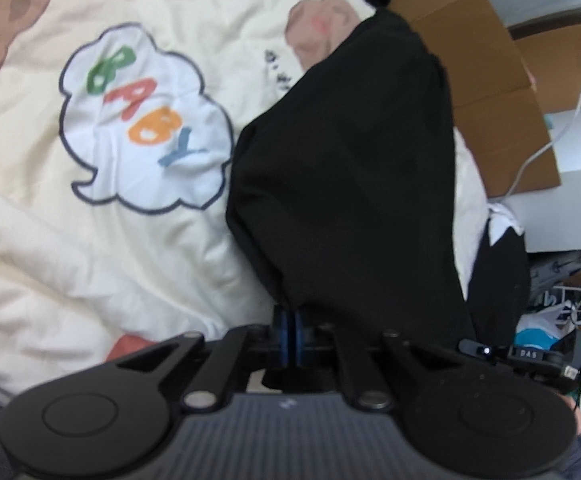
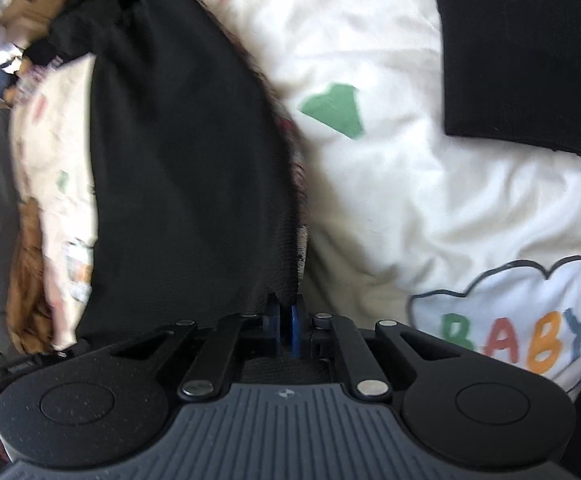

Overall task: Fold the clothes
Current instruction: 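Grasp the pants end with both tools and lift it off the duvet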

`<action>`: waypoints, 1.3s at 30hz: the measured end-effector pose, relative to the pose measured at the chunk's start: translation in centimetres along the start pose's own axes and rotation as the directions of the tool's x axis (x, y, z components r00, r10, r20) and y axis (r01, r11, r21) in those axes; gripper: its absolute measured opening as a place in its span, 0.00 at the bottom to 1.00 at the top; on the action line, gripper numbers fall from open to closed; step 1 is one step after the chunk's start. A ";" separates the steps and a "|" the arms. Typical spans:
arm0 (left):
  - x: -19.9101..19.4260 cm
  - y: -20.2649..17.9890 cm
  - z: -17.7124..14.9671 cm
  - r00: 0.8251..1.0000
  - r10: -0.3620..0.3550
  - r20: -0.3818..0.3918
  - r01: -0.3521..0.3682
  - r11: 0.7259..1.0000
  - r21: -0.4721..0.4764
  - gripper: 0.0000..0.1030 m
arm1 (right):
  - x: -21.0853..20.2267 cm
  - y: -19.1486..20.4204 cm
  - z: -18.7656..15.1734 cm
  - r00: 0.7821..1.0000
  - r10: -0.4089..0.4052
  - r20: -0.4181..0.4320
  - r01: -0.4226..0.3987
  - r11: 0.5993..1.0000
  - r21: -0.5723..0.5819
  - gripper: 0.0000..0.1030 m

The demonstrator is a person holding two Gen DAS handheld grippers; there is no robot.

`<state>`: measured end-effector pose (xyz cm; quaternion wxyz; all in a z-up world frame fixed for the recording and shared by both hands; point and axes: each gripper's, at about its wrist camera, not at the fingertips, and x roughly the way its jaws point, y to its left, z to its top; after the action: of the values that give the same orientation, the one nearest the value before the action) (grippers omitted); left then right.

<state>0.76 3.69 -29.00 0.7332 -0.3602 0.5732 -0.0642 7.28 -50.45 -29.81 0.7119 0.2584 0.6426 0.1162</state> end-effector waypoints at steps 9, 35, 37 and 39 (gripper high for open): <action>-1.4 -6.0 1.8 0.995 -0.077 0.069 0.076 0.997 0.022 0.03 | -3.8 1.7 -1.2 0.989 0.126 0.084 -0.123 0.992 -0.036 0.05; -12.2 -2.2 -2.4 0.972 -0.053 0.229 0.057 0.998 -0.011 0.02 | -14.6 2.9 -8.5 0.925 0.327 0.191 -0.311 0.944 -0.110 0.04; -12.1 -1.6 -2.0 0.973 -0.053 0.226 0.061 0.998 -0.028 0.02 | -14.0 2.9 -9.2 0.925 0.329 0.191 -0.314 0.944 -0.103 0.04; -11.4 -1.0 -1.1 0.974 -0.057 0.221 0.071 0.996 -0.056 0.02 | -12.9 3.0 -9.1 0.926 0.326 0.193 -0.315 0.945 -0.083 0.04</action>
<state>-3.75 8.27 -19.44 0.7778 -0.4062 0.4787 -0.0295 -3.03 -52.35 -17.59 0.7519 0.3523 0.5120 0.2200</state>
